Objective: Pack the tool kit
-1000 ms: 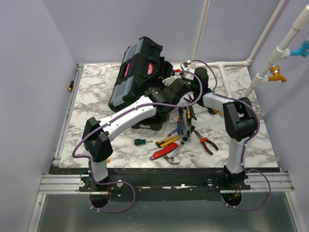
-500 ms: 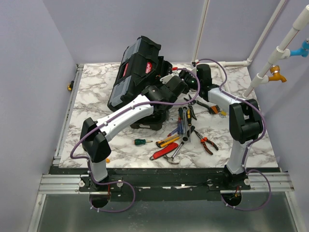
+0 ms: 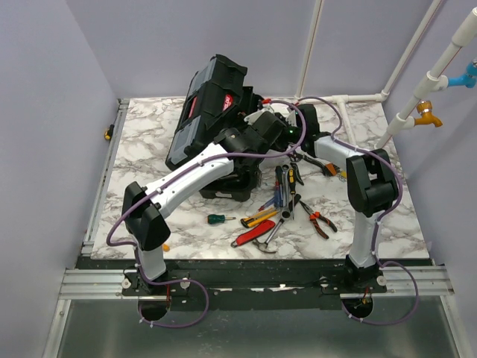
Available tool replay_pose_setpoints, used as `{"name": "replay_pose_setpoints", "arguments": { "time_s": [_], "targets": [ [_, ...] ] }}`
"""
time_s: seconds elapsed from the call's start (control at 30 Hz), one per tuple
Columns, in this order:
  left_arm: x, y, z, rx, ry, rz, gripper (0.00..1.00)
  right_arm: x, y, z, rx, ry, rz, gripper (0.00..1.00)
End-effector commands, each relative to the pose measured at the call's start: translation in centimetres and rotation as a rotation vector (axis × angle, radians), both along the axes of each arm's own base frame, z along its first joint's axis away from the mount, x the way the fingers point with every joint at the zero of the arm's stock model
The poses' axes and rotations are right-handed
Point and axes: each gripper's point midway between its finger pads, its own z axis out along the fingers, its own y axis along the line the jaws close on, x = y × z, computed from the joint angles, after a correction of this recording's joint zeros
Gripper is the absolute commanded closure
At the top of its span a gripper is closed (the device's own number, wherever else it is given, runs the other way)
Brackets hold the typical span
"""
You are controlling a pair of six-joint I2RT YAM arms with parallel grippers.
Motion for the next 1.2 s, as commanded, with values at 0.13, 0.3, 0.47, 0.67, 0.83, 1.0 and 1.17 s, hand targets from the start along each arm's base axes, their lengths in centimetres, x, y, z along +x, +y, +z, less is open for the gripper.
{"name": "replay_pose_setpoints", "arguments": {
  "time_s": [0.13, 0.3, 0.47, 0.67, 0.83, 1.0, 1.17],
  "targets": [
    [1.1, 5.3, 4.9, -0.43, -0.078, 0.062, 0.16, 0.6, -0.5, -1.9, -0.071, 0.031, -0.038, 0.52],
    [2.1, 9.2, 4.1, -0.705, -0.092, 0.073, 0.17, 0.7, -0.6, -2.6, -0.086, 0.065, -0.044, 0.62],
    [3.0, 14.4, 0.9, -0.86, -0.097, 0.208, 0.21, 1.4, -1.2, -3.1, -0.135, 0.072, -0.072, 0.67],
    [4.0, 16.3, -4.5, -1.19, -0.043, 0.186, 0.36, 1.9, -1.2, -4.1, -0.151, 0.088, -0.08, 0.79],
    [4.6, 18.7, -8.0, -1.258, 0.0, 0.258, 0.5, 2.6, -1.9, -4.4, -0.184, 0.081, -0.109, 0.81],
    [5.1, 20.0, -10.4, -1.428, -0.003, 0.255, 0.56, 3.4, -2.2, -4.5, -0.193, 0.084, -0.12, 0.83],
    [5.5, 20.6, -13.3, -1.605, 0.053, 0.242, 0.55, 3.6, -2.5, -5.0, -0.205, 0.09, -0.123, 0.85]
  ]
}}
